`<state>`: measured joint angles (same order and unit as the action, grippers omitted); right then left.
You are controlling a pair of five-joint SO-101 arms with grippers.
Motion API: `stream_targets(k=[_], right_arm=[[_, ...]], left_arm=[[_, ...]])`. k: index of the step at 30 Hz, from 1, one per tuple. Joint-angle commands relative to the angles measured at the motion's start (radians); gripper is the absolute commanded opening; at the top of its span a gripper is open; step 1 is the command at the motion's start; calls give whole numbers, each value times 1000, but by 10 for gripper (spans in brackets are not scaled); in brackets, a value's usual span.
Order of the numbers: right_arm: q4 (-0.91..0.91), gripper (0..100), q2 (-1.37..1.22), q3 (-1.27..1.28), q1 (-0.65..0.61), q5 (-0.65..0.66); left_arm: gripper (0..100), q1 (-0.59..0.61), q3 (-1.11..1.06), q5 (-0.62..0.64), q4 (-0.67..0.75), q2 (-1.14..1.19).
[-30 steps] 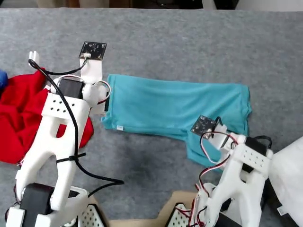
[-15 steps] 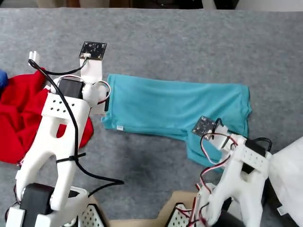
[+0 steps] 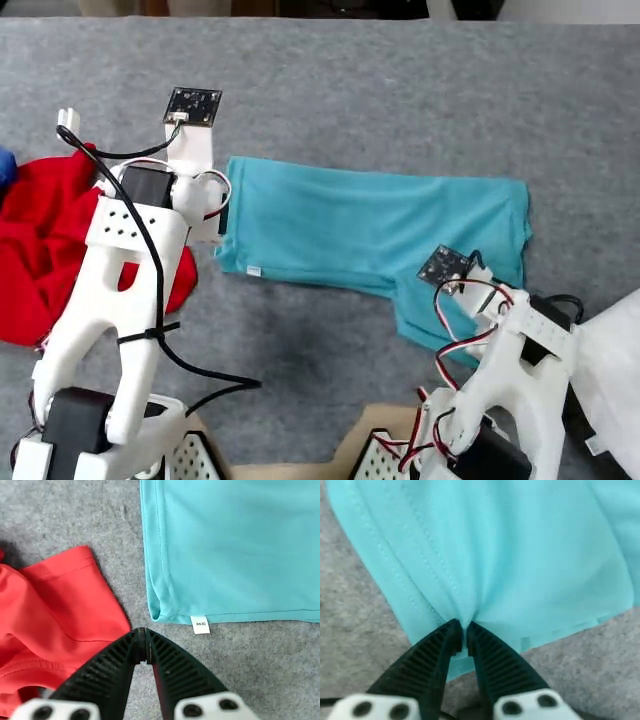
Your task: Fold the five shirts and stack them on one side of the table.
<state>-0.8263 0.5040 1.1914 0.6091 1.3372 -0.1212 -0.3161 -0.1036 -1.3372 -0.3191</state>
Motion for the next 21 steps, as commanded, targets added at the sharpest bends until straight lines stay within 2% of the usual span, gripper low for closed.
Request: stream_targets(k=[1,9,21], right_arm=[[9,12,-2,-81,56,12],[-140,12,54,-140,128,124],[-189,35,308,61,61,146]], left_arm=[[19,8,-2,-8,12,-22],[19,8,-2,-6,12,-22],[19,8,-2,-8,12,-22]])
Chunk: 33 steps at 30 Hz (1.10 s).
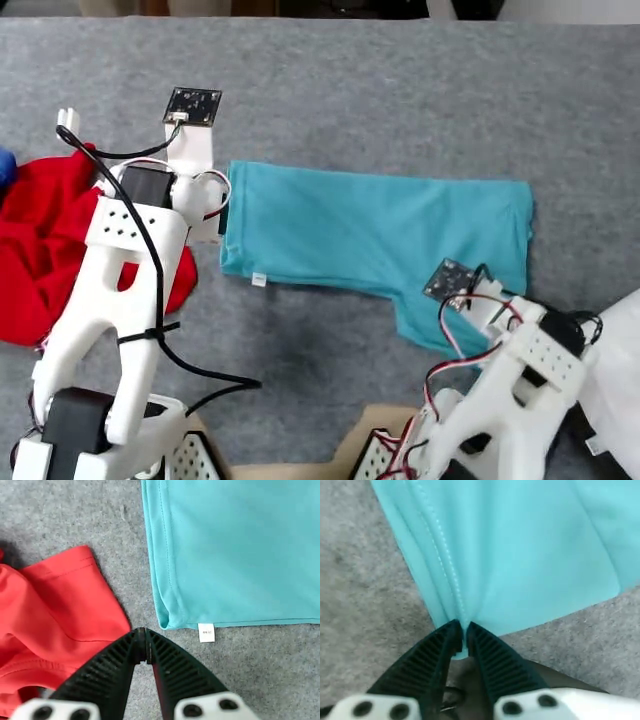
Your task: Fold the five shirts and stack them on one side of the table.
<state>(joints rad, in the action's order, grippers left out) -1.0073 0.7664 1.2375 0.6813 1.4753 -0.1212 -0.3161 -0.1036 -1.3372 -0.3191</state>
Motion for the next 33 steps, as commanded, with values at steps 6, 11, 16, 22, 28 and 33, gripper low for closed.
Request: stream_targets(k=[6,11,16,22,28,33], right_arm=[[-14,213,76,12,-8,9],[-127,249,131,-8,-33,29],[-192,249,168,36,-124,26],[-121,249,165,94,-216,-52],[-60,249,165,163,-289,-72],[8,188,163,225,-289,-72]], left_arm=[[19,8,-2,-6,12,-22],[19,8,-18,-6,14,-22],[19,8,-40,-3,34,-22],[19,8,-38,-3,34,-22],[19,8,-38,-5,34,-22],[19,8,-38,-5,34,-22]])
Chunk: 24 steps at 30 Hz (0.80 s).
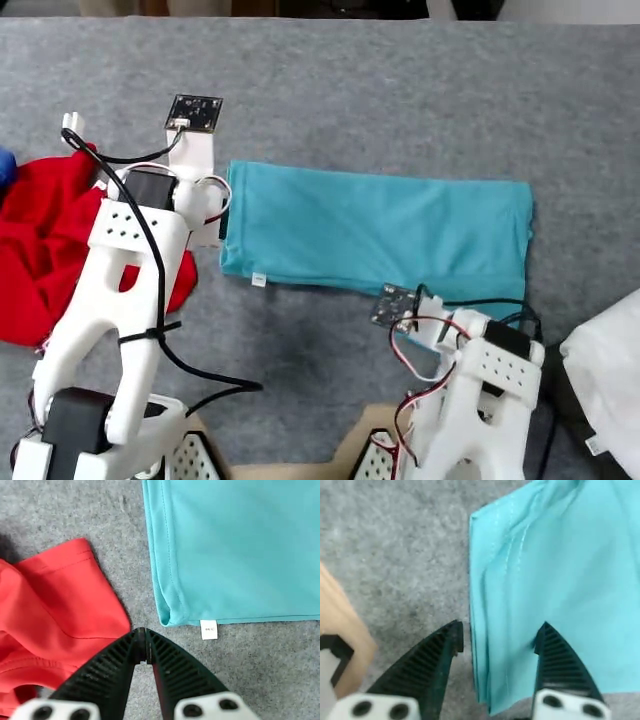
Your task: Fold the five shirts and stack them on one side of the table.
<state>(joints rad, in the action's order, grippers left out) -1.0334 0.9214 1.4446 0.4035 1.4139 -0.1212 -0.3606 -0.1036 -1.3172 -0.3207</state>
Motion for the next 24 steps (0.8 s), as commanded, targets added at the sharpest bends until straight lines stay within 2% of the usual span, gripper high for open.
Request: stream_targets(k=[1,3,16,21,24], right_arm=[[43,164,8,24,-12,-11],[48,136,8,24,-12,-11],[91,129,8,30,-5,-11],[91,45,8,30,-5,-11],[91,27,8,25,-5,-11]], left_arm=[[19,8,6,-5,14,-21],[19,8,6,-3,14,-21],[19,8,6,-3,9,-21],[19,8,6,-3,9,-21],[19,8,6,-3,9,-21]])
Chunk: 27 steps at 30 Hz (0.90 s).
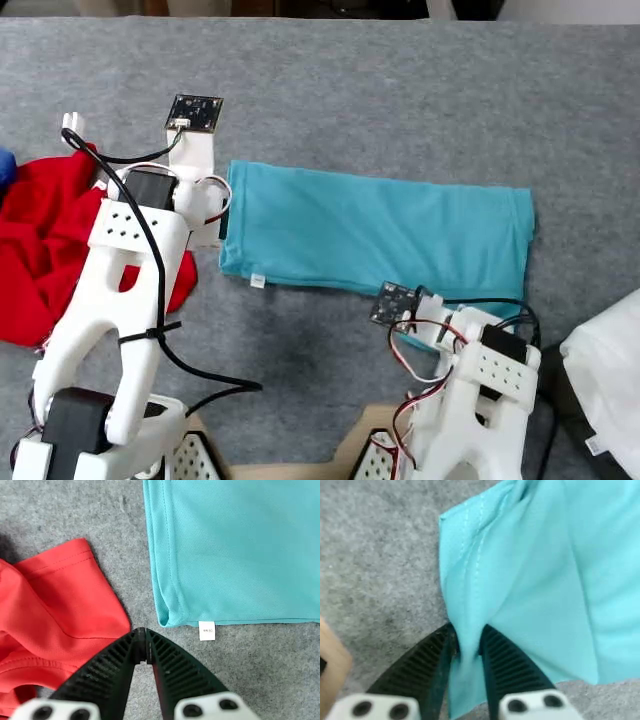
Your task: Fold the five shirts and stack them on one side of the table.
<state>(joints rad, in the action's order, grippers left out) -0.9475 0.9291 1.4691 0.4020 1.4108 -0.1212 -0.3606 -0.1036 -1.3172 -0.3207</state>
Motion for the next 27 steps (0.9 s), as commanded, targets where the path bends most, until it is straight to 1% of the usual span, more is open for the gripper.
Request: stream_targets(k=[1,3,10,14,19,24,27], right_arm=[[5,22,2,-4,-4,-8],[-3,4,2,-35,-4,-8],[-107,5,1,-262,-7,-21],[-132,5,-31,-383,-12,-15],[-123,5,-232,-552,-12,-15],[-75,5,-464,-748,-12,-20],[-75,5,-562,-855,-42,-20]], left_arm=[[19,8,6,-3,9,-21],[19,8,6,-3,9,-21],[19,8,6,-5,14,-21],[19,8,6,-3,14,-21],[19,8,6,-5,14,-21],[19,8,6,-6,15,-19],[19,8,6,-8,15,-19]])
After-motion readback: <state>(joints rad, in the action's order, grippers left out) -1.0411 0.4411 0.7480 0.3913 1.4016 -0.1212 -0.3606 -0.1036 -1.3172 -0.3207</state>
